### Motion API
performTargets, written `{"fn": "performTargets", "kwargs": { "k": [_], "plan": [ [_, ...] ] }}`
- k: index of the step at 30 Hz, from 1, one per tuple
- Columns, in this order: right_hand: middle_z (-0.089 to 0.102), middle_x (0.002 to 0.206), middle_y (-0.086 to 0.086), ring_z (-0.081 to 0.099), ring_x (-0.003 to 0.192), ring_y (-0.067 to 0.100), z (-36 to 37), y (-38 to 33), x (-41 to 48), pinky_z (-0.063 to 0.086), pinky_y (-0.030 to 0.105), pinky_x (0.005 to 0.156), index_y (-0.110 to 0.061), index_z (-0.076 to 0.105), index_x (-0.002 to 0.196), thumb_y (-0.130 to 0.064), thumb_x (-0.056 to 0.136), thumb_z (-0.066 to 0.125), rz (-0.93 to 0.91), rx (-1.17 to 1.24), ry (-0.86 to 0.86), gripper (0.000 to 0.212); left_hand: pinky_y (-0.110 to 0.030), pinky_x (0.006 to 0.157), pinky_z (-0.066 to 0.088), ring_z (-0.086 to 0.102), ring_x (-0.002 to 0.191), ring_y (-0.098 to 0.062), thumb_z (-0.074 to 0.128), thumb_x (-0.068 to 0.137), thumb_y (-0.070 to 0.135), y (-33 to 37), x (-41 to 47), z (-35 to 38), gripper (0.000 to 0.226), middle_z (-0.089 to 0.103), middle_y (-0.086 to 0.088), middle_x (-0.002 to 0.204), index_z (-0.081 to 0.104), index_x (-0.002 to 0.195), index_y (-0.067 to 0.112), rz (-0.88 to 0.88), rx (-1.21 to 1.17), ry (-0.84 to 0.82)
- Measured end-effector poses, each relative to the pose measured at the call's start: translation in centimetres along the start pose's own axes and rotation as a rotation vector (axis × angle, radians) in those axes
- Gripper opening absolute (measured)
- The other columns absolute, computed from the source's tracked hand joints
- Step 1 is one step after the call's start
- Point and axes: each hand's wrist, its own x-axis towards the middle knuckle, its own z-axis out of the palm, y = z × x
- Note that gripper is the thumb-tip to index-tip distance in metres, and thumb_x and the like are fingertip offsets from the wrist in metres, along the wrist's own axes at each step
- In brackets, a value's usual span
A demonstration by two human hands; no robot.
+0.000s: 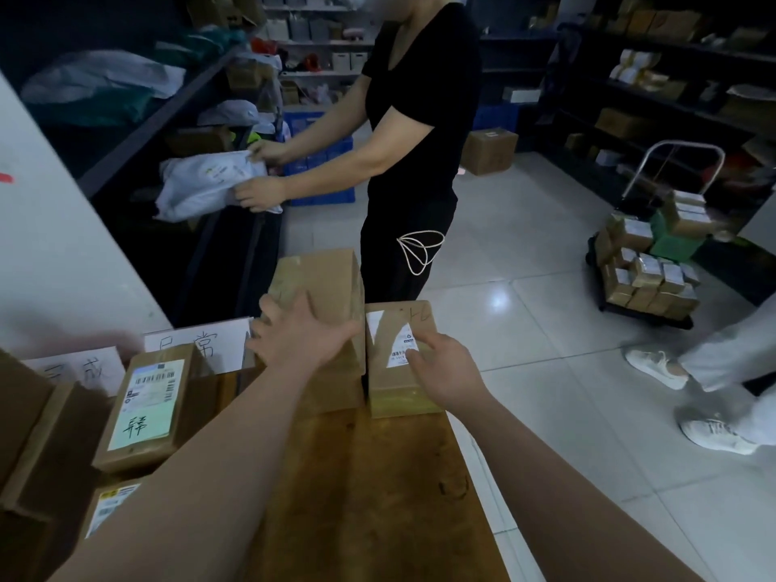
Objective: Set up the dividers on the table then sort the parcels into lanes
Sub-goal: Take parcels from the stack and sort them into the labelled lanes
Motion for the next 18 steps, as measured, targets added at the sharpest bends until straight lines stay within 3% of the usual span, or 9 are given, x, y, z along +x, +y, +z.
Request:
{"fn": "performTargets", "kwargs": {
  "k": [3, 6, 9, 11, 14, 18],
  "plan": [
    [0.048, 0.145, -0.001, 0.044, 0.132, 0.017, 0.4, 0.2, -0.2, 0.035, 0.025, 0.102, -0.018, 0.047, 0.141, -0.027, 0.098, 0.048, 0.019, 0.055, -0.009, 0.044, -0.059, 0.107, 0.031, 0.030, 0.132, -0.042, 0.054, 0.053, 0.077, -1.6, -0.9, -0.5, 0.106, 0.011, -0.003, 0.153, 0.026, 0.148, 0.041, -0.019, -0.281, -0.003],
    [0.048, 0.145, 0.000, 0.042, 0.134, 0.016, 1.1, -0.3, -1.1, 0.033, 0.028, 0.107, -0.015, 0.047, 0.142, -0.027, 0.098, 0.050, 0.020, 0.139, -0.048, 0.045, -0.053, 0.105, 0.038, 0.037, 0.130, -0.036, 0.068, 0.064, 0.067, -3.9, -3.1, -0.7, 0.090, 0.020, 0.000, 0.150, 0.035, 0.145, 0.044, -0.061, -0.750, -0.060],
    [0.050, 0.143, 0.001, 0.046, 0.131, 0.017, 1.9, -0.8, -2.5, 0.037, 0.032, 0.108, -0.015, 0.046, 0.142, -0.033, 0.099, 0.050, 0.014, 0.178, -0.079, 0.047, -0.054, 0.098, 0.047, 0.052, 0.121, -0.032, 0.075, 0.055, 0.074, -6.8, -6.2, -0.1, 0.091, 0.042, -0.005, 0.144, 0.047, 0.136, 0.044, -0.164, -1.138, -0.254],
    [0.053, 0.140, -0.002, 0.049, 0.125, 0.012, 2.4, -1.2, -3.9, 0.040, 0.024, 0.099, -0.015, 0.047, 0.142, -0.035, 0.098, 0.052, 0.030, 0.264, -0.113, 0.049, -0.052, 0.092, 0.052, 0.061, 0.113, -0.034, 0.072, 0.065, 0.069, -8.3, -8.2, 0.0, 0.078, 0.061, -0.011, 0.130, 0.055, 0.130, 0.030, -0.256, -1.402, -0.394],
    [0.056, 0.129, -0.009, 0.052, 0.112, 0.006, 3.2, -1.6, -6.1, 0.041, 0.010, 0.078, -0.017, 0.049, 0.140, -0.038, 0.097, 0.052, 0.031, 0.352, -0.200, 0.047, -0.050, 0.093, 0.051, 0.062, 0.113, -0.035, 0.051, 0.088, 0.054, -9.8, -11.0, 0.2, 0.053, 0.068, -0.015, 0.120, 0.057, 0.129, 0.020, -0.252, -1.628, -0.467],
    [0.056, 0.130, -0.012, 0.055, 0.113, 0.008, 4.1, -1.2, -8.6, 0.049, 0.008, 0.062, -0.020, 0.051, 0.136, -0.045, 0.094, 0.053, 0.077, 0.477, -0.270, 0.049, -0.059, 0.096, 0.046, 0.058, 0.120, -0.037, 0.042, 0.089, 0.054, -11.8, -13.6, 1.1, 0.057, 0.066, -0.016, 0.126, 0.057, 0.132, 0.020, -0.264, -1.786, -0.513]
  ]
}}
